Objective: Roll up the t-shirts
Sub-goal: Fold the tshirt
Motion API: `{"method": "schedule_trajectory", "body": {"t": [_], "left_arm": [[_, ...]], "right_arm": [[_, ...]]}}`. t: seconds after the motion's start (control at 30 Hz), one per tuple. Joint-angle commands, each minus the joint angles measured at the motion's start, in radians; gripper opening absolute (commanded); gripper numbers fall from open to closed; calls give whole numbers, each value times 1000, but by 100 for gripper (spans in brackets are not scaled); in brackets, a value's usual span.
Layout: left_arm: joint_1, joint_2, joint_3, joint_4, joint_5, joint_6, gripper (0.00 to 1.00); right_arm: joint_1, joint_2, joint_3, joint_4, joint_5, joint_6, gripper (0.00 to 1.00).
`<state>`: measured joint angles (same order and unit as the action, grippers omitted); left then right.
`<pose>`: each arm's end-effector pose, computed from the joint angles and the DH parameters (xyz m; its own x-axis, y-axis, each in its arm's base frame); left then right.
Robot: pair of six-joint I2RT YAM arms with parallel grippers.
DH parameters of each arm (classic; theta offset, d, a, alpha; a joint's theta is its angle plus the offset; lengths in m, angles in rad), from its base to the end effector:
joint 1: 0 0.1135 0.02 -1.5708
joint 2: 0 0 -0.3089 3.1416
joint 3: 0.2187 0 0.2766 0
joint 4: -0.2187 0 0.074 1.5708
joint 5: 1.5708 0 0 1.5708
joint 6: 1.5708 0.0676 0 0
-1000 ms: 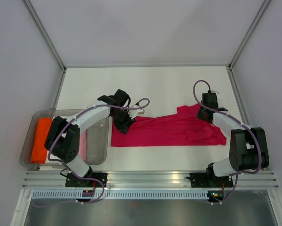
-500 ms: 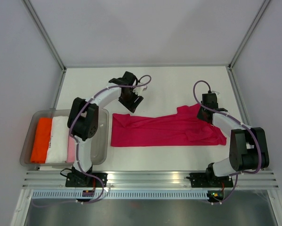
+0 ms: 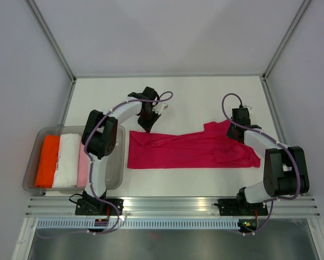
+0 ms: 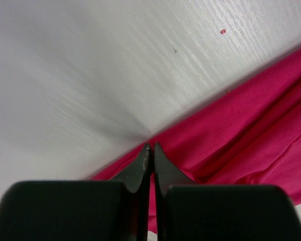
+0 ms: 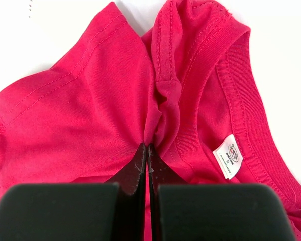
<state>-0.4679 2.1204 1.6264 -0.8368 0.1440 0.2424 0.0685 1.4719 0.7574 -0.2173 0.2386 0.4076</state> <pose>0.4250 -0.2256 0.1649 -0.7271 0.6336 -0.2642 0.6710 0.7374 -0.0783 0.3165 0.0057 0.1772 -0.7058 0.3377 -0.6227 0.3855 0.9206 0.0622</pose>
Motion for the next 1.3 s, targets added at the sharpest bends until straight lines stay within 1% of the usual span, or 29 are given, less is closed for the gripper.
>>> {"method": "schedule_trajectory", "body": {"t": [0.0, 0.33, 0.57, 0.67, 0.7, 0.77, 0.8, 0.83, 0.87, 1.0, 1.17, 1.27], "left_arm": [[-2, -42, 4, -8, 9, -23, 3], [35, -168, -17, -4, -15, -21, 2], [81, -234, -13, 7, -21, -12, 2], [98, -223, 28, 44, -50, -14, 2], [100, -218, 42, 70, -66, -14, 2], [106, -201, 81, 94, -87, -18, 2], [109, -195, 95, 119, -101, -25, 2], [115, -180, 108, 131, -107, -32, 2], [127, -174, 134, 143, -116, -41, 2], [160, -152, 165, 211, -123, -86, 2], [175, -131, 150, 245, -103, -84, 2], [176, -135, 116, 252, -80, -84, 2]], "right_arm": [[1, -8, 20, 6, 37, 10, 0], [1, -73, 57, -39, 38, 0, 0], [1, -62, 92, -51, 30, -9, 0], [-1, -1, 172, -53, 24, -24, 0], [-1, 49, 236, -53, 30, -36, 0], [-12, 103, 310, -71, 27, -39, 0], [-27, 149, 383, -82, 12, -41, 0], [-35, 171, 423, -88, -1, -39, 0], [-45, 191, 498, -96, -8, -39, 0], [-61, 286, 635, -106, -15, -58, 0], [-91, 349, 706, -97, -45, -58, 0], [-91, 344, 680, -85, -61, -58, 0]]}}
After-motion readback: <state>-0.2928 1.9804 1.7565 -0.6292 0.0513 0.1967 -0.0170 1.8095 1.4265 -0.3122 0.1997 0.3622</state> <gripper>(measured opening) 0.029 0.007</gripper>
